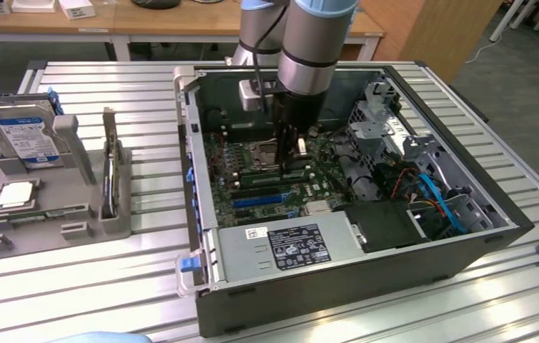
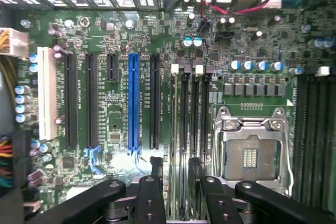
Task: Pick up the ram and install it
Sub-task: 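Insert the ram into the slot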
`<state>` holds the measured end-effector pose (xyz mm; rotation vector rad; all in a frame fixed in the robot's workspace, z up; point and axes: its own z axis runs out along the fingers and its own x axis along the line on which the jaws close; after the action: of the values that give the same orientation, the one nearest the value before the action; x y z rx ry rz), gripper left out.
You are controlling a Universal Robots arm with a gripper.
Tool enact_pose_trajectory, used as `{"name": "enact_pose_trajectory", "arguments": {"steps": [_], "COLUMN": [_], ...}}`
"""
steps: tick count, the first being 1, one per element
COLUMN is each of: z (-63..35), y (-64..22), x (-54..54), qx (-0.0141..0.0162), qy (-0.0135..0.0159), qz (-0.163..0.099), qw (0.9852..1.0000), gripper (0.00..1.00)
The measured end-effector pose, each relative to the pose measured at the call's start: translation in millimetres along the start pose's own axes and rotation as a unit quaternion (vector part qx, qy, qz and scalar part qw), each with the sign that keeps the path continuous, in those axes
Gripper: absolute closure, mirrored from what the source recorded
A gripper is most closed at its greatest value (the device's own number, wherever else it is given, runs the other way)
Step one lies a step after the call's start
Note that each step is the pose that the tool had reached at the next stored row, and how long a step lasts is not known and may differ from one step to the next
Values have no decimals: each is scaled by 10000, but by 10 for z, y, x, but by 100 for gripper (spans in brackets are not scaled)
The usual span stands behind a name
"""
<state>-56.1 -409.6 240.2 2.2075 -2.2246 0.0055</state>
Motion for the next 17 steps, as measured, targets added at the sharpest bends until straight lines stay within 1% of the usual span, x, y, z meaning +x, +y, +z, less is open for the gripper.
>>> {"name": "enact_pose_trajectory", "arguments": {"steps": [7,14,17], "z": [-178,-289,-352], "y": [-19,-38,-43], "x": [1,2,2], "qx": [-23,-32,-37], "qy": [1,0,0], "qz": [13,34,47], "qw": [10000,10000,10000], "gripper": [67,67,67]}}
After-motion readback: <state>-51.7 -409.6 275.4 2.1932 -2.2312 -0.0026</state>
